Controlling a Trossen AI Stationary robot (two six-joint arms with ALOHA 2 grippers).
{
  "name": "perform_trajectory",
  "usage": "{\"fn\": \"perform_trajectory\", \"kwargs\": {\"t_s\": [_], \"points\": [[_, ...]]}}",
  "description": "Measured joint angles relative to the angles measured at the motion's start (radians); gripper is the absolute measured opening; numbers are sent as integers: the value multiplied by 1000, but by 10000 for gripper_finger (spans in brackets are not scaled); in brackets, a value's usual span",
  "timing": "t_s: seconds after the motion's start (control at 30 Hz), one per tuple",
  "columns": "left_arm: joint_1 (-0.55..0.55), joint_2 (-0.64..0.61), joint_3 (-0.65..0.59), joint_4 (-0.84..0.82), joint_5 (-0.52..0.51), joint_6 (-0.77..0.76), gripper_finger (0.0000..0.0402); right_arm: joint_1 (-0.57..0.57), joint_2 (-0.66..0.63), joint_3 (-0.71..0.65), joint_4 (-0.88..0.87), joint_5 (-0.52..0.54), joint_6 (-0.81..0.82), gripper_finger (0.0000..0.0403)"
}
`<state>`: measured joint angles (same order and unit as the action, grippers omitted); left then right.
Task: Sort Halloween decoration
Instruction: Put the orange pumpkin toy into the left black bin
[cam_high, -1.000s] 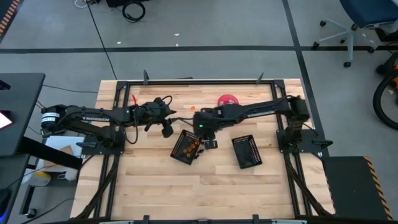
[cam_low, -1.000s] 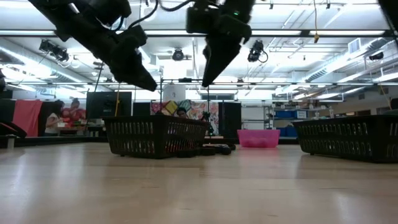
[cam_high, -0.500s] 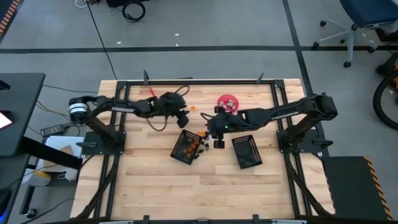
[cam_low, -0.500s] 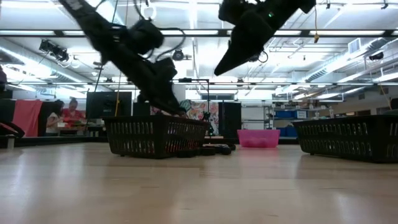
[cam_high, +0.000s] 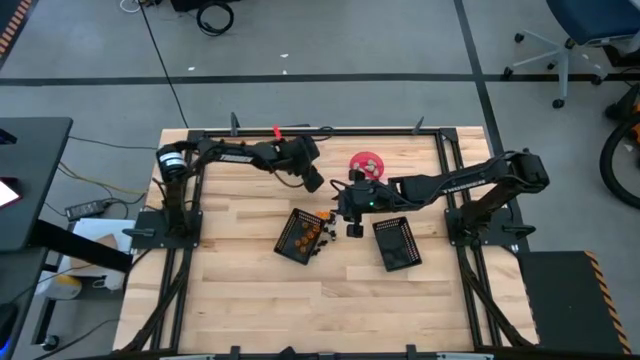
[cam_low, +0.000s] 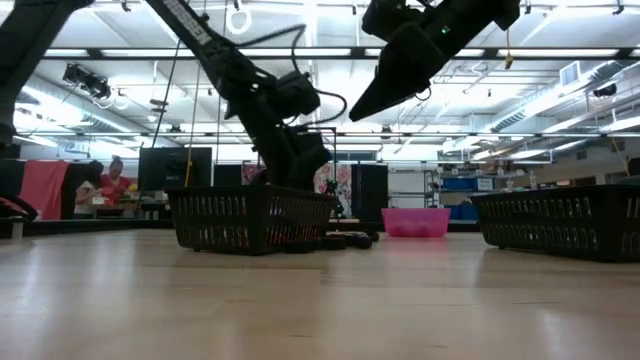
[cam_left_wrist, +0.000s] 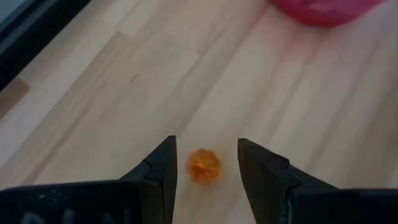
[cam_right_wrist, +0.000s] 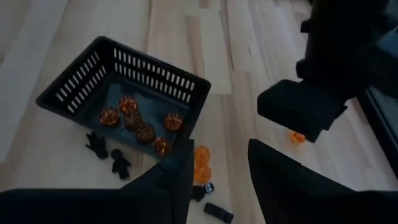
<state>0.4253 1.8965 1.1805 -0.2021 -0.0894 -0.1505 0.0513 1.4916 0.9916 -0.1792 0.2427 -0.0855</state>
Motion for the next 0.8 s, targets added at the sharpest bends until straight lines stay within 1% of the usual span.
{"fn": "perform_trajectory", "kwargs": {"t_s": [0.1,0.3,0.47,0.53,0.6,0.8], "points": [[12,25,20,1,-3,2,142,0,0,0,0,0,-1,155],[16,37,18,-51,-2,13,142,0,0,0,6,0,-13,155],[8,48,18,-44,2,31,142,0,0,0,27,-1,-22,155],[7,65,19,-15,7,34,142,0,0,0,29,-7,-20,155],[9,84,19,-22,16,34,142,1,0,0,29,-8,-19,155],[8,107,24,-18,6,34,142,2,1,0,23,-9,-13,155]]}}
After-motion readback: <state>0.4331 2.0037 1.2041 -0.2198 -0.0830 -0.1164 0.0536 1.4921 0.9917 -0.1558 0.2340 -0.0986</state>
